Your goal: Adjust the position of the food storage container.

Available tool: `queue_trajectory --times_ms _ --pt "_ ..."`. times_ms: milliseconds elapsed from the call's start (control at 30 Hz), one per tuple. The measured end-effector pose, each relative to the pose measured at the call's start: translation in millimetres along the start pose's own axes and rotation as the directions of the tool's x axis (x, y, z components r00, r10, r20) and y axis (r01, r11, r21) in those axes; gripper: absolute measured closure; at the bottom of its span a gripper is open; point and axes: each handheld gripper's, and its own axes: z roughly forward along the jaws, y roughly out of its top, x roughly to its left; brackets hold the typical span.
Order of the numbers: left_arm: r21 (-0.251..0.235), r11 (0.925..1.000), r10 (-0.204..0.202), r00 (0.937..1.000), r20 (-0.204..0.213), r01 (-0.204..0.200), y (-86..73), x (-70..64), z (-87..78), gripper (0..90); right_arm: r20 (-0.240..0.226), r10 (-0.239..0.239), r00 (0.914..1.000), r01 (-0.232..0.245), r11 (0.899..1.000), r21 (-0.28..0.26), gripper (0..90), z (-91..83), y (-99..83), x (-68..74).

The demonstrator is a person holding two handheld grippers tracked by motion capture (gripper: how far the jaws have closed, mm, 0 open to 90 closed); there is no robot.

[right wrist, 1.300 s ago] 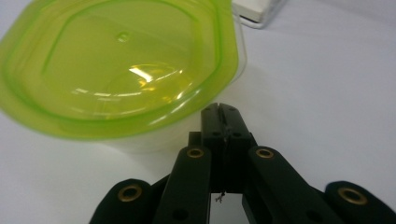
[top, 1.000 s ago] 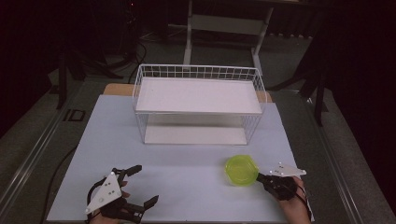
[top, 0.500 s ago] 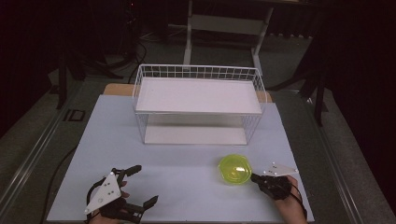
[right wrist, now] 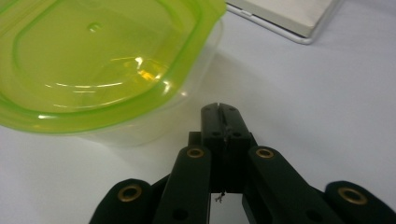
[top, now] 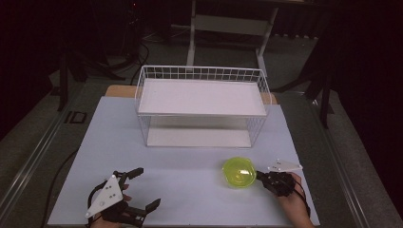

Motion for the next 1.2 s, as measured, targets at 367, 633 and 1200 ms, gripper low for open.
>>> queue_trajectory --times_ms 367,633,1200 --pt "0.000 1.0000 -0.002 1.0000 0.002 0.002 0.0 -0.1 0.0 0.6 -0.058 -0.013 0.9982 0.013 1.000 -0.010 90.0 6.2 5.3 16.3" --pt "0.001 1.0000 -0.002 1.0000 0.005 0.002 -0.2 -0.6 0.7 0.6 -0.102 -0.033 0.9942 0.032 0.999 -0.009 90.0 13.0 13.2 31.4" --pt "-0.001 1.0000 0.001 1.0000 0.001 -0.001 0.2 0.1 -1.7 0.6 -0.154 -0.069 0.9857 0.063 0.997 -0.044 90.0 30.1 33.4 54.9"
